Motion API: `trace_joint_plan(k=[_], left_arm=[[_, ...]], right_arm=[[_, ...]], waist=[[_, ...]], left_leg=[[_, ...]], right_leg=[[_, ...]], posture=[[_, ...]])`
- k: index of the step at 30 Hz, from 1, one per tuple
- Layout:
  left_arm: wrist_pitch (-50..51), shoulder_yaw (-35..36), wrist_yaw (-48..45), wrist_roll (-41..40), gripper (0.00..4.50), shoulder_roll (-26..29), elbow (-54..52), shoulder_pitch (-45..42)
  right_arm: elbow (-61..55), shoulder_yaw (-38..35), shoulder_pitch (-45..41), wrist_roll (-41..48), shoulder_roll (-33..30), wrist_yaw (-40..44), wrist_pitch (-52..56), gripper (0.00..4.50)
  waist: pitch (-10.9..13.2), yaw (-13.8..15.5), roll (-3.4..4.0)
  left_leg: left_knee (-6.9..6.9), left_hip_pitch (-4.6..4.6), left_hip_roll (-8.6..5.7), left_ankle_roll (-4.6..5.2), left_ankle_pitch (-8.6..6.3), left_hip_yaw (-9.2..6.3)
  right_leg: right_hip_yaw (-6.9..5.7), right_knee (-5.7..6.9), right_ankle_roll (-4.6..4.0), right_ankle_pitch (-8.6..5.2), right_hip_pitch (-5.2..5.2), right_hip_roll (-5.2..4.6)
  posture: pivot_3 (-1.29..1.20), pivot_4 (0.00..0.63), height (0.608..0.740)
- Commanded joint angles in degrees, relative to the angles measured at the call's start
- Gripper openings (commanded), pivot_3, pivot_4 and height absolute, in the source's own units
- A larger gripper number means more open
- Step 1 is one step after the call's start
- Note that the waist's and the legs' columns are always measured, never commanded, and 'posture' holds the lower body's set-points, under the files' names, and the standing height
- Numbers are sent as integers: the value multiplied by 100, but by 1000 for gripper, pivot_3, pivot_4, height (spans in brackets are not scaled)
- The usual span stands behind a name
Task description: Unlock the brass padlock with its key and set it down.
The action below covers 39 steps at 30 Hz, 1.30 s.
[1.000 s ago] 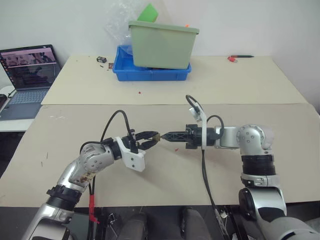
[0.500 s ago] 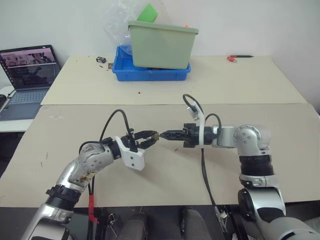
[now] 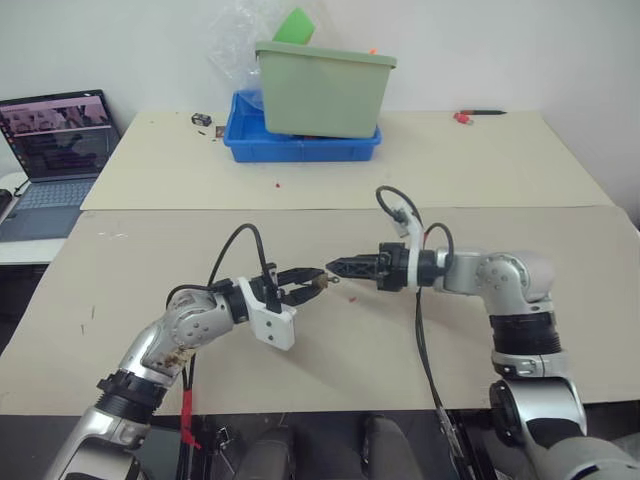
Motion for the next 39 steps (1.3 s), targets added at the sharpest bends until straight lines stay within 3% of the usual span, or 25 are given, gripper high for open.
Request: trace_joint_plan(k=[1,24,29,35,36,39], left_arm=[[-54,20,-3,-129,811,56,-230,-40],[-8,36,-32,-164,811,79,-311,-16],[-19,33,-31,-177,811,82,-311,-15],[-16,40,-27,-187,811,82,-305,-20],[-16,40,-23,-188,811,84,-303,-19],[28,51,-14,-195,811,73,-314,-11]], right_arm=[[-475,19,19,241,-144,360,-89,4050],[-565,248,185,207,227,325,-130,4050],[-559,216,180,209,272,292,-130,2713],[-570,198,176,228,290,268,-125,604],[-572,204,178,222,292,266,-131,409],[-568,188,166,217,306,239,-141,406]], waist=[[0,5,0],[0,3,0],[0,3,0],[0,3,0],[0,3,0],[0,1,0]], left_leg=[[0,0,0,0,0,0],[0,1,1,-1,0,0],[1,1,1,-1,1,0],[1,1,1,-1,1,0],[1,1,1,-1,1,0],[1,1,1,-1,1,0]], right_leg=[[0,0,0,0,0,0],[0,0,0,0,0,1],[0,0,0,0,0,1],[0,0,0,0,0,1],[0,0,0,0,0,1],[0,0,0,0,0,1]], posture=[[0,150,740],[0,150,740],[0,150,740],[0,150,740],[0,150,740],[0,150,740]])
